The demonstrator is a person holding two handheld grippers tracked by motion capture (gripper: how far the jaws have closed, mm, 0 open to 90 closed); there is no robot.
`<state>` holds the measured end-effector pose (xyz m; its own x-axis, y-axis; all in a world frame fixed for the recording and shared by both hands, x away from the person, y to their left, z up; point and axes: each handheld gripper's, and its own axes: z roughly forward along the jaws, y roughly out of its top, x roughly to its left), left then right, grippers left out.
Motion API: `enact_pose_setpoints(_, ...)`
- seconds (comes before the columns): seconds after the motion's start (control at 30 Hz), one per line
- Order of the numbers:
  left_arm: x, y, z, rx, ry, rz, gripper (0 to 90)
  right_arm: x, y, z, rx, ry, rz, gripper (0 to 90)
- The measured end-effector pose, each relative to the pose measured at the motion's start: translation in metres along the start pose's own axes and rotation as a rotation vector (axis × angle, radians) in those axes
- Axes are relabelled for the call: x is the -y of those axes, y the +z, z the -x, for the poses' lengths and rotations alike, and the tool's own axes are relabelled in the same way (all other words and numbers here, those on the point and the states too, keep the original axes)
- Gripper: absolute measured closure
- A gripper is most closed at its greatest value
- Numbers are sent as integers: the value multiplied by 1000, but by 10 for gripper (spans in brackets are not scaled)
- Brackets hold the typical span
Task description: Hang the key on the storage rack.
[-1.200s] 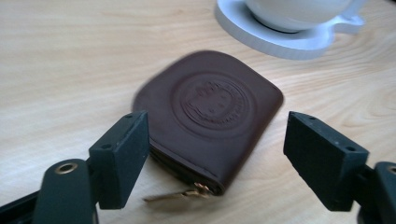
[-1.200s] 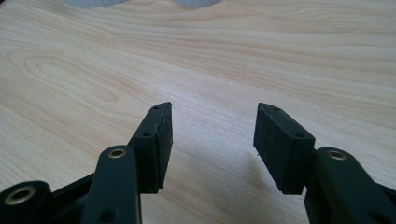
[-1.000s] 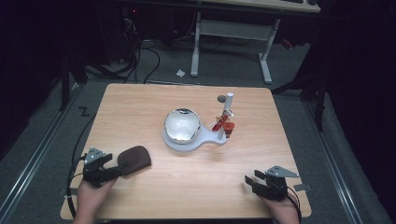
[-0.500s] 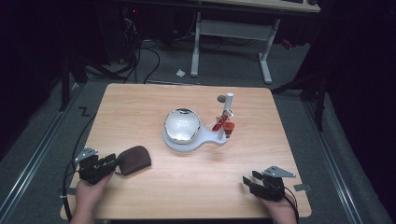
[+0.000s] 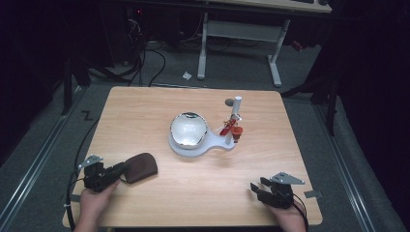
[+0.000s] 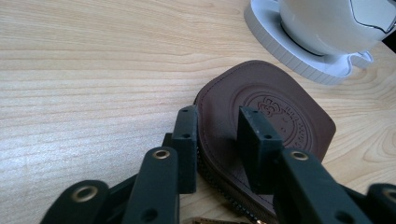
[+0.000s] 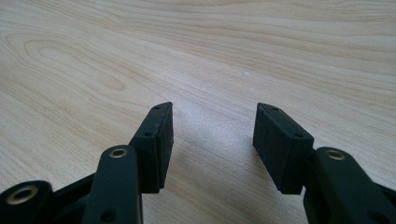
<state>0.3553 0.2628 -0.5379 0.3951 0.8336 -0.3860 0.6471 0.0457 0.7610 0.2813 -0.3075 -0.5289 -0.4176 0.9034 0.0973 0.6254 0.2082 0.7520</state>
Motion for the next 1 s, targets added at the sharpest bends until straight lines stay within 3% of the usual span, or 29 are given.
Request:
enact_pose_setpoints(0.03, 0, 0, 0, -5, -7, 4, 770, 0, -1, 0, 0, 5, 1, 483)
enact_pose_setpoints(0.23, 1, 0, 2, -30, 16, 9, 847, 0, -2, 0, -2, 5, 4, 483)
enact_pose_setpoints(0.47, 1, -1, 9, -68, 72, 17, 868, 0, -2, 0, -4, 0, 6, 483)
enact_pose_setpoints(0.53, 0, -2, 10, -65, 70, 19, 870, -1, -2, 0, -3, 0, 9, 484)
enact_pose_setpoints(0.87, -6, -18, 33, -37, 143, 131, 873, -3, -6, 4, 17, 8, 45, 489)
enact_pose_setpoints(1.0, -7, -20, 39, -39, 175, 151, 874, -4, -5, 4, 24, 11, 58, 491)
